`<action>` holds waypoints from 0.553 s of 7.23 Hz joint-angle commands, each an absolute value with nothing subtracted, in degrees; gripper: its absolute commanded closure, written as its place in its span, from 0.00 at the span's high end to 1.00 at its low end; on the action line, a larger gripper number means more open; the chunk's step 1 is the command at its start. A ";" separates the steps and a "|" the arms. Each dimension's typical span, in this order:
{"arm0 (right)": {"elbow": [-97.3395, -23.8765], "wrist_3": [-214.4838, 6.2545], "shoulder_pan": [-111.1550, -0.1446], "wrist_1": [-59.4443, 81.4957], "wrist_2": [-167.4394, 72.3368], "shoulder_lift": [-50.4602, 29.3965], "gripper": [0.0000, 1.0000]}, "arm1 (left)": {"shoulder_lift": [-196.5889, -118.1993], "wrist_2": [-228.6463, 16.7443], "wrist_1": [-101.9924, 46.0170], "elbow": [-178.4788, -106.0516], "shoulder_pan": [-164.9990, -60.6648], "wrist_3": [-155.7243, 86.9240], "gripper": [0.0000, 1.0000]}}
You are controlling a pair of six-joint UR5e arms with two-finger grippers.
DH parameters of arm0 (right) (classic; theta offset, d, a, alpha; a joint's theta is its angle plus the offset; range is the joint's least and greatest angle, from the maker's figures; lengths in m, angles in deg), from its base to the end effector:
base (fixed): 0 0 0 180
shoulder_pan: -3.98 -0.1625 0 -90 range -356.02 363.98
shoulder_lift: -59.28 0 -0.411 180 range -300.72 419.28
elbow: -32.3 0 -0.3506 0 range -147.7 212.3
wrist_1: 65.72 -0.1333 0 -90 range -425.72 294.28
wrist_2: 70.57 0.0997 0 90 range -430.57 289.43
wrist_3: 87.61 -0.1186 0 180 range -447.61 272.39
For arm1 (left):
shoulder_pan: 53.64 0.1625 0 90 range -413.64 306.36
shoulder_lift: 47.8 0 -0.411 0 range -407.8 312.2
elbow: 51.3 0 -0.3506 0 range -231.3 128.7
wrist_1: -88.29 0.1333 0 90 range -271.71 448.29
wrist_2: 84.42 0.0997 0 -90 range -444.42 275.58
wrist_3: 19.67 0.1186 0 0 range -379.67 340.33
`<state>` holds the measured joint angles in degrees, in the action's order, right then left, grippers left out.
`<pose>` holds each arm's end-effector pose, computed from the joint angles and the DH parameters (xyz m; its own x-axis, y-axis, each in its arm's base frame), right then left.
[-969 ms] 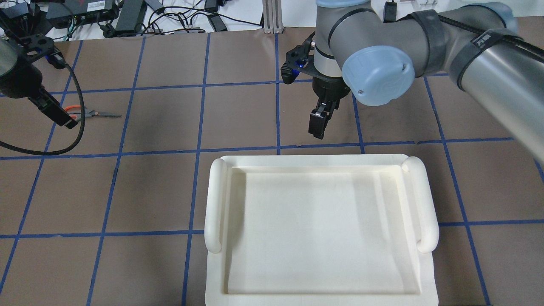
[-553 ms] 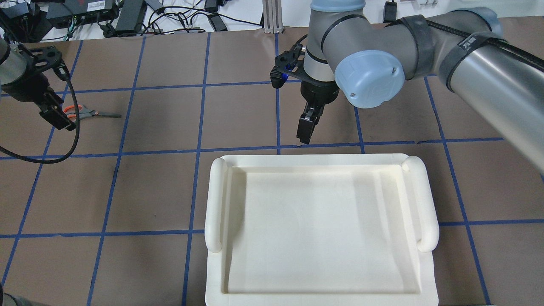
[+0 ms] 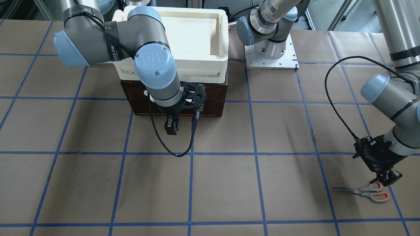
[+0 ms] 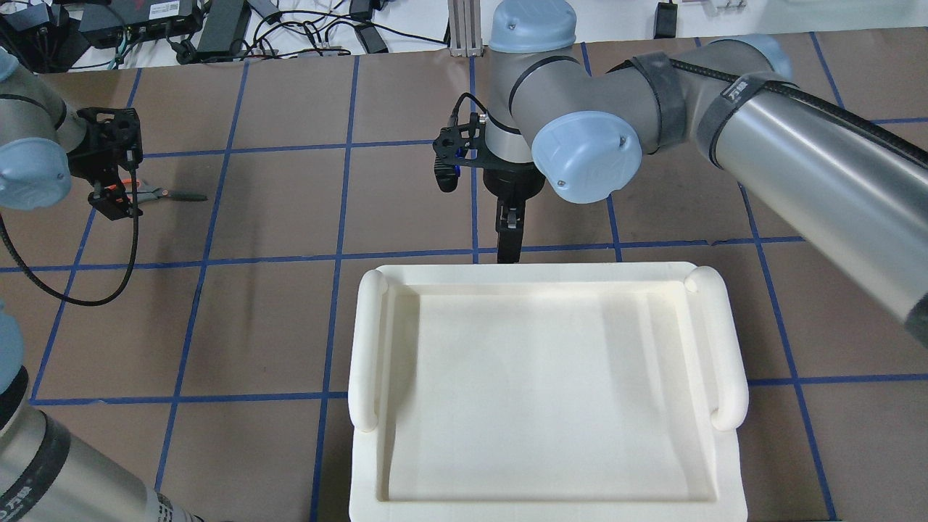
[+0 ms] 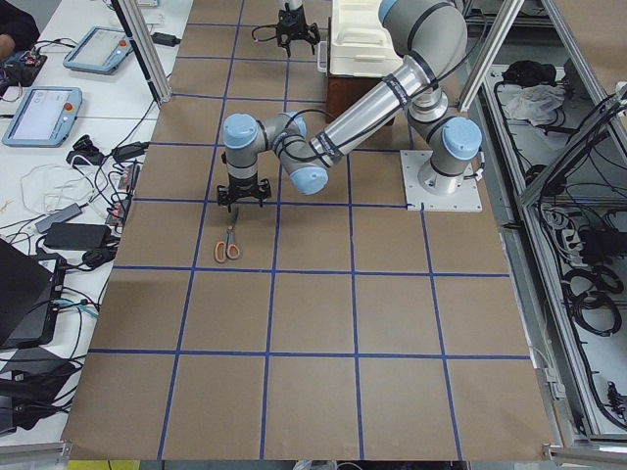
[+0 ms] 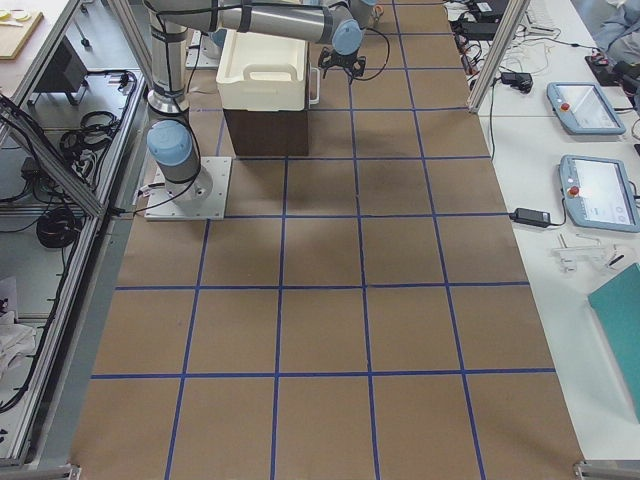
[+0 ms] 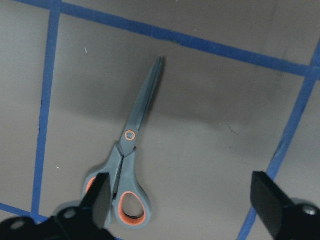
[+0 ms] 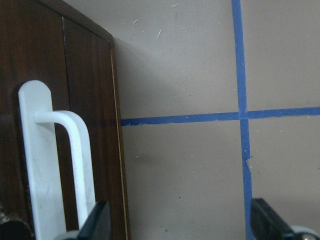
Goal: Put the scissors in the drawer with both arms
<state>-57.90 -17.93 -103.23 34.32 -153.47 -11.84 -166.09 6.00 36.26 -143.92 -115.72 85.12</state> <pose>0.3024 -0.4762 0.3049 -0.0572 -0.9802 -0.1897 -0.9958 0.0697 -0.0599 0.1682 -0.6002 0.2389 -0.2238 0.9676 -0.1170 0.9725 0.2296 0.0384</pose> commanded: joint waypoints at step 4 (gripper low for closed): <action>-57.88 -19.05 -103.24 28.79 -153.37 -12.27 1.00 | -174.96 3.03 36.79 -137.88 -112.35 93.80 0.93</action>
<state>-57.88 -17.65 -103.24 31.54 -153.27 -12.12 -173.13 3.38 36.78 -139.39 -112.61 92.92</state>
